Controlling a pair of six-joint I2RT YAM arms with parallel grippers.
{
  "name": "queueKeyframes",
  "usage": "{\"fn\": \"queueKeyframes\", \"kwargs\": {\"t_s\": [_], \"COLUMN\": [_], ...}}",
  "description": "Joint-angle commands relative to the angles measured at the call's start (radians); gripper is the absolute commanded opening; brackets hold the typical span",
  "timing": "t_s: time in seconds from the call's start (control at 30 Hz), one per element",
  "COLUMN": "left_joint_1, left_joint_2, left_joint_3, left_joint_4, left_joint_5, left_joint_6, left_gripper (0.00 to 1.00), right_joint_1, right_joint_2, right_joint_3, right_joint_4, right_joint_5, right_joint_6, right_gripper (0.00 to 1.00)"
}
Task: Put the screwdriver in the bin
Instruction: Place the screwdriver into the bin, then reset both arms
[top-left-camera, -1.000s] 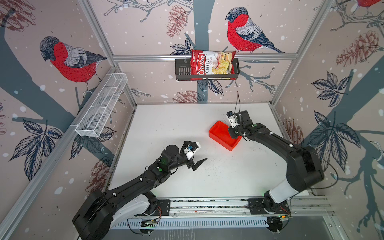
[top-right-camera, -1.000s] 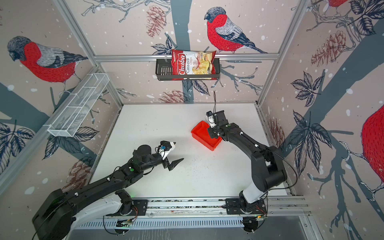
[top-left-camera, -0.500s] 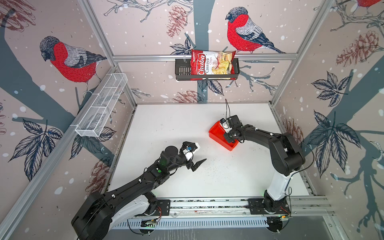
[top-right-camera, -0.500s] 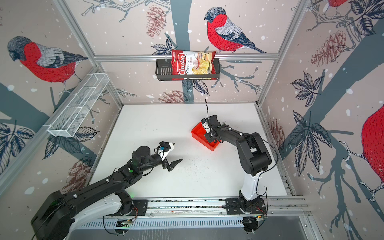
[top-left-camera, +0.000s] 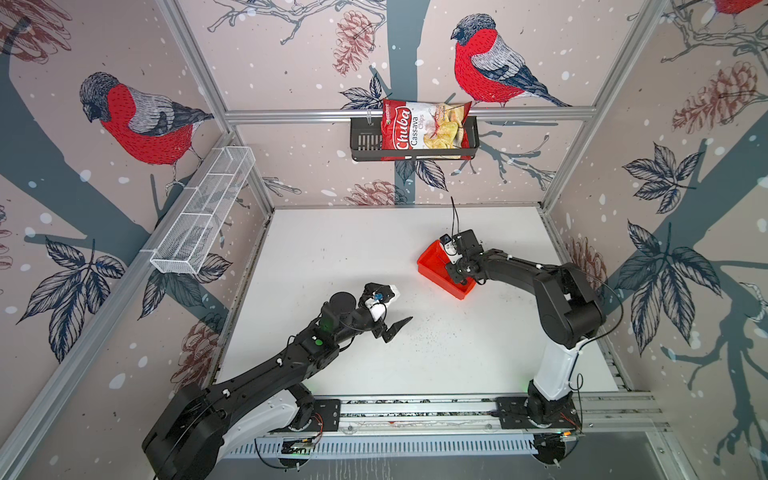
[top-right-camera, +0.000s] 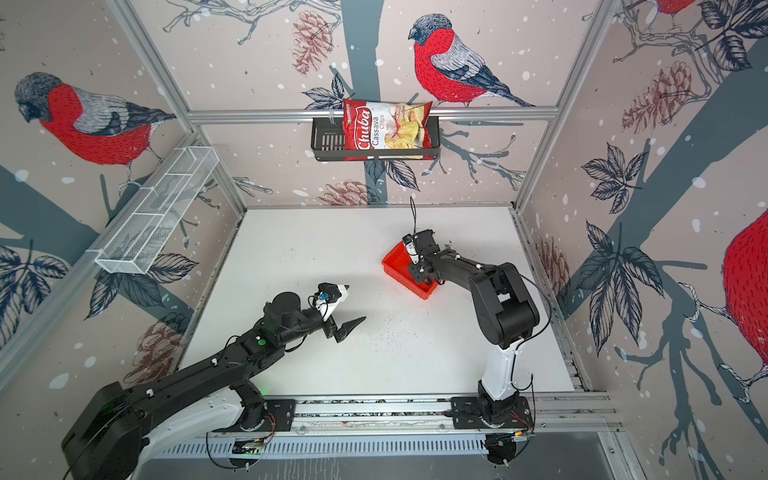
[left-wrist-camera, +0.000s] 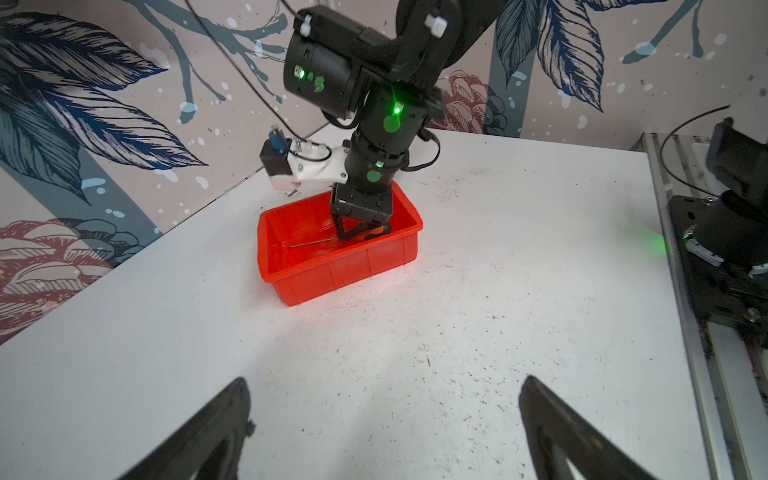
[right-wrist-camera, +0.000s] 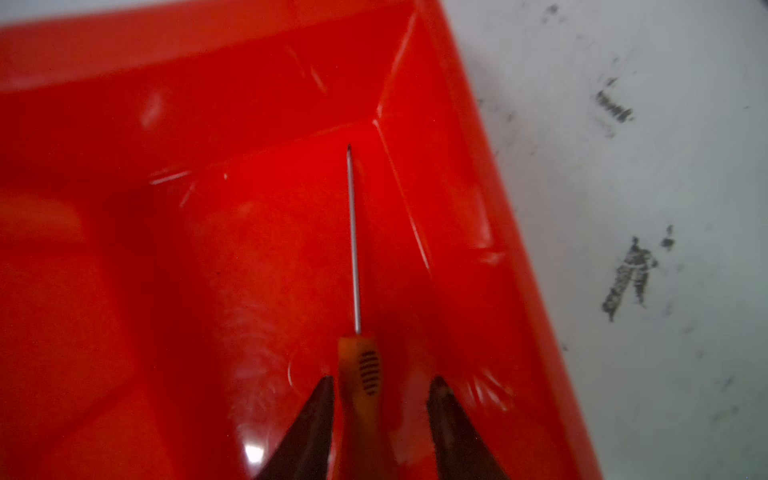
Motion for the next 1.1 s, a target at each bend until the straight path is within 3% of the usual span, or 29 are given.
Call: {"fn": "queueKeyframes", "kwargs": {"t_s": [0.0, 0.17, 0.37, 0.53, 0.7, 0.9, 1.07], "left_joint_1": [-0.001, 0.007, 0.105, 0.207, 0.32, 0.471, 0.554], "left_joint_2": [-0.003, -0.022, -0.01, 0.002, 0.007, 0.016, 0.074], "left_joint_3": [-0.005, -0.008, 0.008, 0.003, -0.039, -0.101, -0.138], "left_joint_4": [0.057, 0.09, 0.117, 0.128, 0.17, 0.23, 0.326], "left_joint_5": [-0.064, -0.17, -0.185, -0.244, -0.292, -0.369, -0.477], "left_joint_6": [-0.03, -0.033, -0.054, -0.055, -0.081, -0.127, -0.159], "left_gripper": [0.99, 0.98, 0.98, 0.98, 0.98, 0.98, 0.98], "right_joint_1": [-0.003, -0.029, -0.078, -0.171, -0.343, -0.412, -0.415], "right_joint_2": [-0.054, -0.177, -0.368, -0.57, -0.747, -0.851, -0.901], "right_joint_3": [-0.009, -0.046, -0.128, -0.279, -0.47, -0.645, -0.847], "right_joint_4": [0.019, 0.039, 0.132, 0.301, 0.464, 0.564, 0.791], "right_joint_5": [0.005, -0.02, -0.032, -0.014, -0.043, 0.01, 0.064], "right_joint_6": [0.043, 0.08, 0.145, 0.255, 0.38, 0.334, 0.282], "right_gripper": [0.57, 0.79, 1.0, 0.99, 0.99, 0.99, 1.0]}}
